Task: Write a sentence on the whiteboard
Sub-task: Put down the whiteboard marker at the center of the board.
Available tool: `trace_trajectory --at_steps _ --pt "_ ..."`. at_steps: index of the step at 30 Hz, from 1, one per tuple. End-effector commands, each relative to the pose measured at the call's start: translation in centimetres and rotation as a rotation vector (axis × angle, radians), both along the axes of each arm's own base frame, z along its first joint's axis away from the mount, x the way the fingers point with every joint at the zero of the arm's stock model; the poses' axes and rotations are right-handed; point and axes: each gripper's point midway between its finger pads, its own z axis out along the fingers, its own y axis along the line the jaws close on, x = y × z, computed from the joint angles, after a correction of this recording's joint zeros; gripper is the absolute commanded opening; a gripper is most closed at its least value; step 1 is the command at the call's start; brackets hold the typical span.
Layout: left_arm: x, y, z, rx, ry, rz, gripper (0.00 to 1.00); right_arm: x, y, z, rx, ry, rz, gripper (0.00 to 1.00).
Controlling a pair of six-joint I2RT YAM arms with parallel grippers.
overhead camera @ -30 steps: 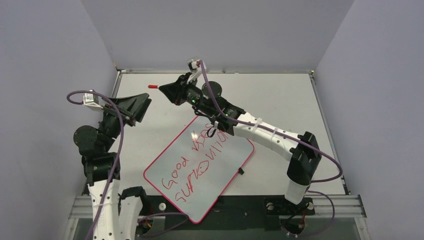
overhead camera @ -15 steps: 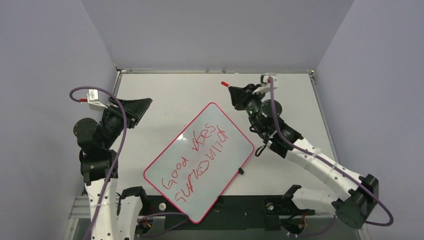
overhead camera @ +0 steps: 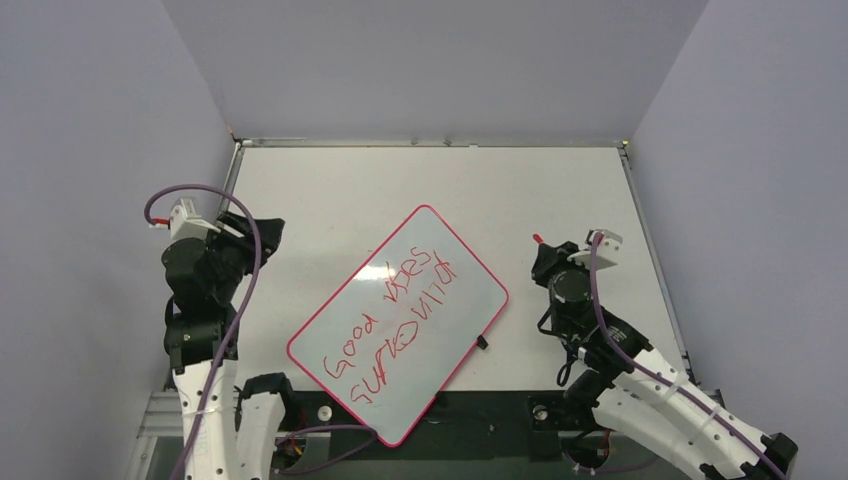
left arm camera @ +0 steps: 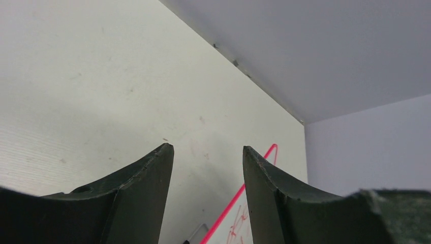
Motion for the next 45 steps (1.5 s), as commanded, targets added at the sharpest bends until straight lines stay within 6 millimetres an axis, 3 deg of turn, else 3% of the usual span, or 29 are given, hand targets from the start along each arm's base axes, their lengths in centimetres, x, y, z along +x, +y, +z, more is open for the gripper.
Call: trace_trajectory --at_steps 1,11,19,22,27,36,40,45 --pt "-0.4 2.4 -2.5 0.134 0.038 0.091 0.50 -1.2 -3.1 -4.2 -0.031 0.089 -0.140 0.00" --pt "-1.1 4.1 -7.4 0.214 0.115 0.164 0.50 -1.9 -2.6 -10.3 -0.011 0.206 -0.133 0.00" --pt "-1.4 4.3 -7.6 0.230 0.119 0.179 0.50 -2.9 -2.0 -15.0 0.045 0.302 -0.121 0.00" --pt "-1.5 4.1 -7.7 0.225 0.119 0.171 0.50 -3.5 -2.3 -16.4 0.073 0.315 -0.134 0.06" --pt "-1.6 4.1 -7.7 0.225 0.119 0.174 0.50 -4.2 -2.5 -17.5 0.115 0.327 -0.133 0.26" --pt "-1.5 4.1 -7.9 0.221 0.123 0.173 0.50 -4.9 -2.6 -18.2 0.150 0.339 -0.137 0.41" --pt "-1.5 4.2 -8.3 0.222 0.138 0.174 0.50 -5.4 -3.3 -18.5 0.132 0.354 -0.155 0.58" --pt "-2.0 4.3 -8.5 0.225 0.142 0.182 0.50 -5.4 -3.5 -17.5 0.129 0.346 -0.154 0.63"
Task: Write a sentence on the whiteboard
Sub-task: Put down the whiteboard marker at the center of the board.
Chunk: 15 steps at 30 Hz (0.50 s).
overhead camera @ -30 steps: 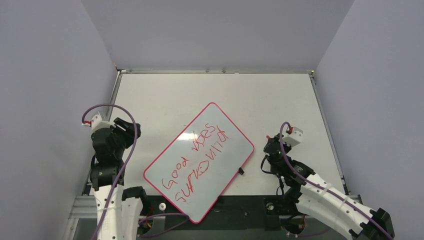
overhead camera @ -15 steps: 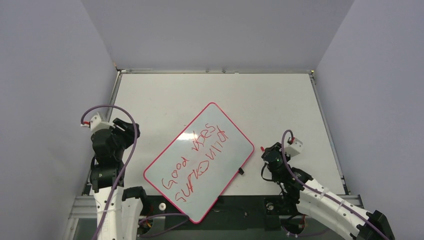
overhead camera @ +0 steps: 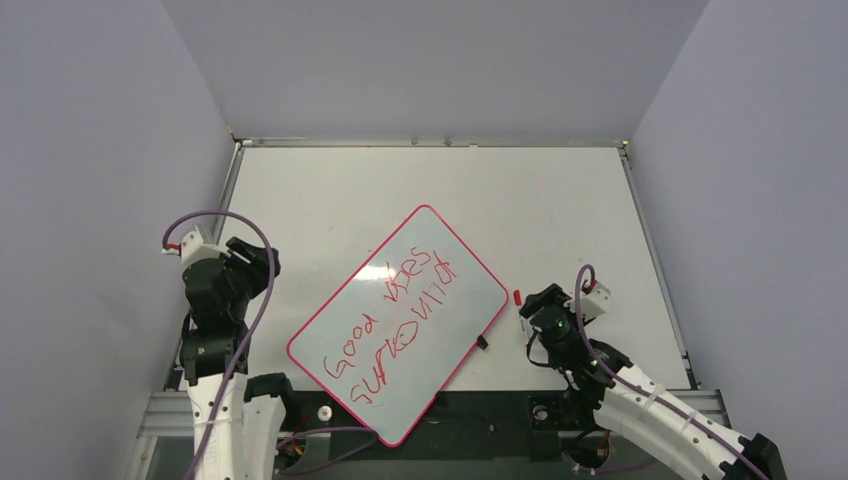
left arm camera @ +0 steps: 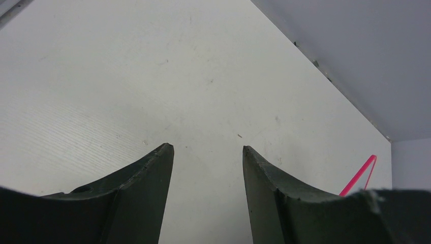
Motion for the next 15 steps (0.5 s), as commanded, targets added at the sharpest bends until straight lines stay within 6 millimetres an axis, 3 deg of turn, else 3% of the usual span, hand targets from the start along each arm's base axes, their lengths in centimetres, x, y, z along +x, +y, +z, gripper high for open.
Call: trace_trajectory --at_steps 1,4,8,12,15 --pt "-0.3 0.2 0.1 0.025 -0.008 0.005 0.50 0.0 -0.6 1.4 -0.013 -0.007 -0.024 0.64" --pt "-0.5 0.1 0.2 0.031 -0.007 -0.001 0.50 0.2 -0.8 3.1 -0.037 -0.021 -0.022 0.64" --pt "-0.9 0.5 0.4 0.060 -0.005 0.022 0.53 0.6 -1.4 6.8 -0.110 -0.056 -0.001 0.65" --pt "-1.2 1.0 -0.1 0.072 0.014 0.056 0.58 1.6 -1.1 12.1 -0.175 -0.120 0.041 0.69" --pt "-1.3 0.9 -0.1 0.076 0.015 0.057 0.62 2.7 -0.2 17.3 -0.187 -0.174 0.076 0.72"
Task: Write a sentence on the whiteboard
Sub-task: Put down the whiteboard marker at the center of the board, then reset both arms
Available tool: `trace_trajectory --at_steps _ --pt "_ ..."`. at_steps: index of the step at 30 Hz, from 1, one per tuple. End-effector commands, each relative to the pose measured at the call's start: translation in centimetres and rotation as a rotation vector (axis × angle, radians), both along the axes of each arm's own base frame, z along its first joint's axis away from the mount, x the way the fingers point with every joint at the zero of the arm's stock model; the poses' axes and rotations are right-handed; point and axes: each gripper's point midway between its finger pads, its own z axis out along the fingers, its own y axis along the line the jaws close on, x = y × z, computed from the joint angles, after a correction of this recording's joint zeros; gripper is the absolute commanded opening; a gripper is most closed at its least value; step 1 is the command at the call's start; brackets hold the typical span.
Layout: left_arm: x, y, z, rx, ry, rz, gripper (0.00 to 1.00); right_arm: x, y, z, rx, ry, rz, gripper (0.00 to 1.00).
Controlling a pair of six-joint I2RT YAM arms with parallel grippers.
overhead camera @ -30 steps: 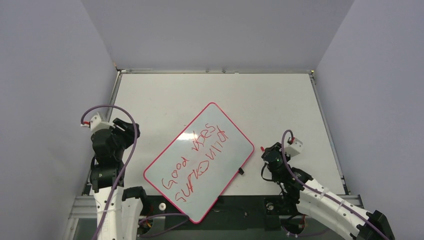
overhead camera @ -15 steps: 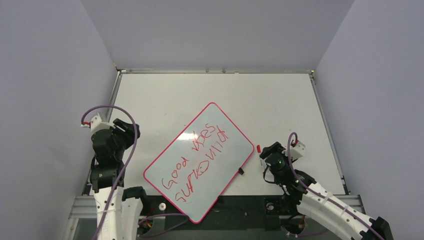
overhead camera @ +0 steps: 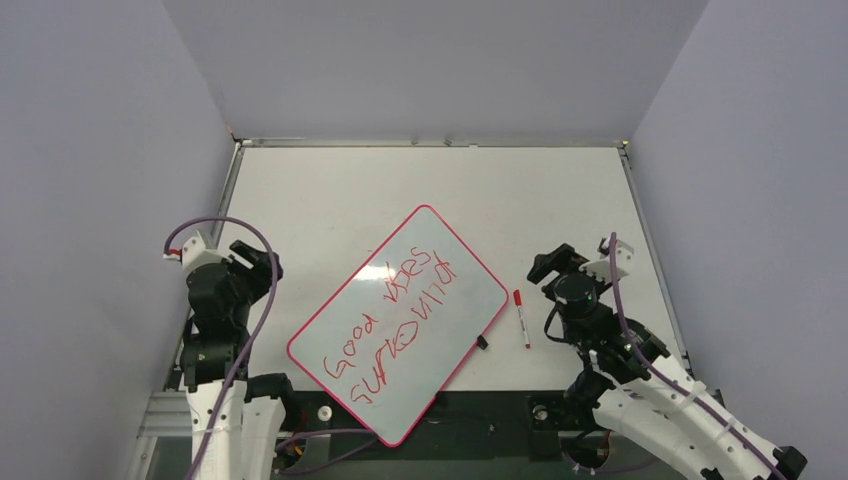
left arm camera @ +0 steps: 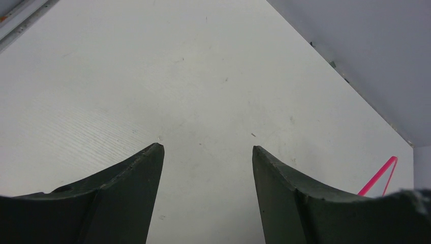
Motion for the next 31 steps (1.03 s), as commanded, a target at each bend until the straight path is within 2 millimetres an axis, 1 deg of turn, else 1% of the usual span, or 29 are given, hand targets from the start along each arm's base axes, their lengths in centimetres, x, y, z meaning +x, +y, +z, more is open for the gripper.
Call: trace_trajectory --at_steps 1,2,3,4,5,6,7,9,11,17,24,27,31 --pt "-0.4 0.5 0.5 0.035 -0.008 0.026 0.63 1.3 -0.1 8.3 -0.092 -0.094 0.031 0.72" --pt "-0.4 0.5 0.4 0.034 -0.006 0.029 0.63 1.6 0.2 8.9 -0.101 -0.088 0.039 0.73" --pt "-0.5 0.5 0.4 0.035 -0.005 0.029 0.64 1.7 0.3 10.9 -0.093 -0.113 0.047 0.74" --pt "-0.5 0.5 0.4 0.035 -0.004 0.029 0.64 2.0 0.8 11.4 -0.098 -0.110 0.063 0.77" --pt "-0.5 0.5 0.4 0.035 -0.002 0.028 0.64 2.0 0.9 12.9 -0.093 -0.133 0.071 0.79" --pt "-0.5 0.5 0.5 0.036 -0.004 0.031 0.64 2.2 1.1 13.3 -0.097 -0.134 0.077 0.80" --pt "-0.6 0.5 0.5 0.037 -0.004 0.031 0.64 2.3 1.1 14.3 -0.094 -0.148 0.078 0.82" --pt "-0.6 0.5 0.6 0.041 -0.008 0.032 0.64 2.4 1.2 15.1 -0.096 -0.159 0.083 0.86" --pt "-0.7 0.5 0.8 0.044 -0.017 0.032 0.64 2.7 1.5 15.3 -0.097 -0.168 0.087 0.88" --pt "-0.8 0.4 1.0 0.044 -0.034 0.027 0.64 3.1 3.0 14.6 -0.084 -0.151 0.146 0.89" --pt "-0.8 0.3 1.0 0.045 -0.033 0.024 0.64 3.1 3.4 14.1 -0.083 -0.158 0.176 0.89" --pt "-0.8 0.4 1.0 0.046 -0.034 0.026 0.64 3.1 3.9 14.2 -0.086 -0.162 0.201 0.89" --pt "-0.8 0.4 1.0 0.046 -0.034 0.029 0.64 3.0 3.7 14.6 -0.077 -0.173 0.198 0.91"
